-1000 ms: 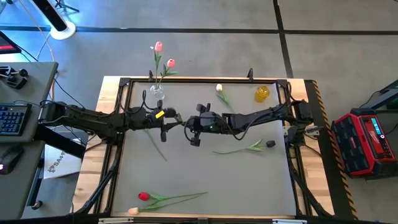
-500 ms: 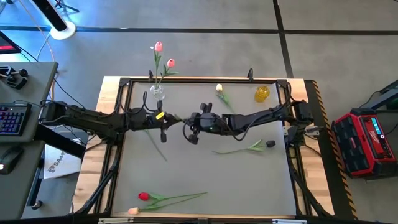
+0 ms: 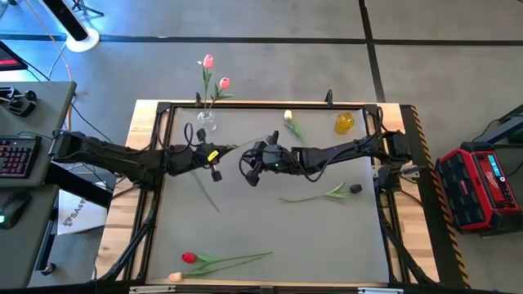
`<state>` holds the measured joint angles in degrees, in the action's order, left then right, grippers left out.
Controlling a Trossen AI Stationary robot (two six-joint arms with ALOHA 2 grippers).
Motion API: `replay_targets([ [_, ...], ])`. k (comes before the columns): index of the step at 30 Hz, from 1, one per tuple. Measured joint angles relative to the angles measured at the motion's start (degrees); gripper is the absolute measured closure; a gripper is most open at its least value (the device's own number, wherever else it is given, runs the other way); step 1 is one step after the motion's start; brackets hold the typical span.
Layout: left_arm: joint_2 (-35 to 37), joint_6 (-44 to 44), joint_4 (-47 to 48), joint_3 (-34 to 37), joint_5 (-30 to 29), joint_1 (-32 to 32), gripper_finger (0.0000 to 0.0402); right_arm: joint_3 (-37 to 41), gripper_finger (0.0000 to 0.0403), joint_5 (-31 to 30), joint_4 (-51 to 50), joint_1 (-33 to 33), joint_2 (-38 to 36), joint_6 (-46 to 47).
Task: Sort flowers into vase by color
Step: Put the top black flower into the transparent vase
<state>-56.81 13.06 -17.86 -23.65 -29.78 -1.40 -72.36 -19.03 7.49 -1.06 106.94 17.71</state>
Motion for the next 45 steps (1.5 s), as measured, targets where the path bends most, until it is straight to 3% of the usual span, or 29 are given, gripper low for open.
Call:
replay_targets([
  [5, 3.3, -6.8, 25.2, -10.0, -1.7, 3.3, 0.0401, 0.0, 0.0375, 0.0, -8.4, 0.0, 0.0, 7.3],
  [9, 4.8, -9.3, 38.6, -18.4, -2.5, 8.6, 0.0401, 0.0, 0.0375, -0.8, -13.5, -0.5, 0.0, 9.3],
  [11, 4.8, -11.1, 44.8, -22.5, -2.5, 11.8, 0.0401, 0.0, 0.0375, -3.9, -15.3, -1.2, 0.0, 9.3],
  [16, 4.7, -14.9, 57.7, -31.0, 5.4, 19.4, 0.0401, 0.1, 0.0375, -10.7, -18.8, -2.1, 0.0, 9.4],
  [21, 4.6, -15.1, 64.1, -36.3, 15.4, 25.2, 0.0401, 0.1, 0.0375, -10.7, -19.3, -2.1, 0.0, 9.3],
  [26, 4.3, -13.6, 70.8, -41.1, 21.4, 29.5, 0.0401, 0.1, 0.0375, -10.6, -19.3, -2.1, 0.0, 9.3],
  [39, -5.1, -9.1, 78.3, -49.3, 21.7, 39.9, 0.0401, 0.1, 0.0375, -9.5, -19.1, -1.8, 0.0, 9.3],
  [45, -10.3, -7.1, 83.5, -56.3, 21.8, 43.0, 0.0401, 0.1, 0.0375, -7.8, -19.1, -1.8, 0.0, 9.1],
])
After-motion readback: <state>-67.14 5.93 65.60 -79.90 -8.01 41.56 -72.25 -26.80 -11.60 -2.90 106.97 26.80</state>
